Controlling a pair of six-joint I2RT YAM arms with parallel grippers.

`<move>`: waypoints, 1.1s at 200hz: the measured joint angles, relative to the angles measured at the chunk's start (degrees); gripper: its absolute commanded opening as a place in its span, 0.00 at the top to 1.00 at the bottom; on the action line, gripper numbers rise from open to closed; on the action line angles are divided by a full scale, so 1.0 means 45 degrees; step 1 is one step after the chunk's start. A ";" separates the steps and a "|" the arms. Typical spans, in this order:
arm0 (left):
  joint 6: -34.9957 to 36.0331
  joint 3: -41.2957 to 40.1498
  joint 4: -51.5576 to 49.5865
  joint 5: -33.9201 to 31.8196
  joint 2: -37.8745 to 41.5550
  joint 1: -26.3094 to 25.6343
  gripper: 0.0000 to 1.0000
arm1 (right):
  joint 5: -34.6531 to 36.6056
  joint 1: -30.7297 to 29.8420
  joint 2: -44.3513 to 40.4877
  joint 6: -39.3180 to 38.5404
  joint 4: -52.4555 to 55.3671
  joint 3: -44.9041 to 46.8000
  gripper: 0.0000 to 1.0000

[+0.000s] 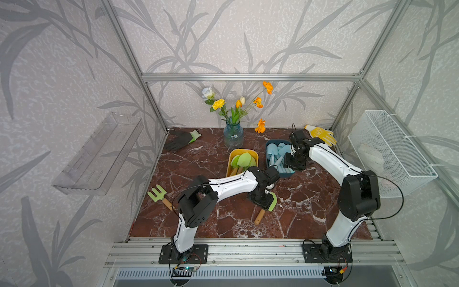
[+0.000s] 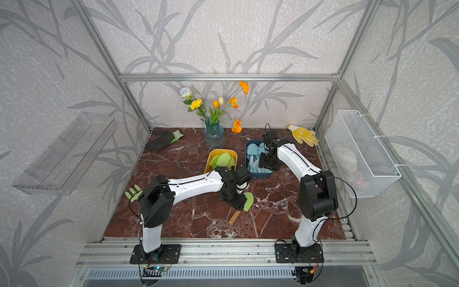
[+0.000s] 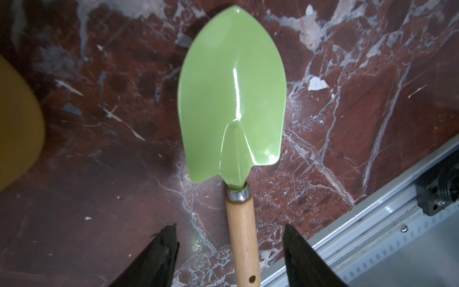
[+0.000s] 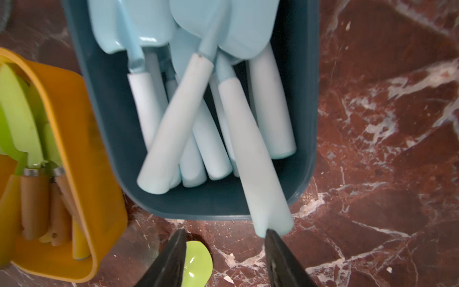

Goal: Sort the small shovels by color and place them into the storage box
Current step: Pick up the shovel from the center of the board.

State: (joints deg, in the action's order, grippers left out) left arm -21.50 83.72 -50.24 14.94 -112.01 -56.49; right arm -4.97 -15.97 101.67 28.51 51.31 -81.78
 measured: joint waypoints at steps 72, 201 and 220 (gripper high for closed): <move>-0.0996 -0.1015 0.0214 -0.0024 -0.0549 -0.0777 0.82 | -0.0005 0.0000 -0.1064 0.0131 -0.0219 0.1428 0.48; 0.1132 0.1603 -0.2424 -0.1341 0.0447 0.0797 1.00 | 0.0005 0.0000 -0.1656 0.0505 -0.0389 0.1428 0.49; 0.1185 0.2045 -0.2501 -0.1127 0.0767 0.1943 1.00 | 0.0005 0.0000 -0.1870 0.0573 -0.0408 0.1467 0.49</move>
State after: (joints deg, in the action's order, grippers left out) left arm -16.16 92.92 -61.49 9.87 -108.55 -47.75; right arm -4.95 -15.97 93.25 31.09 49.47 -75.18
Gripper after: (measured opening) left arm 0.200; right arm 0.513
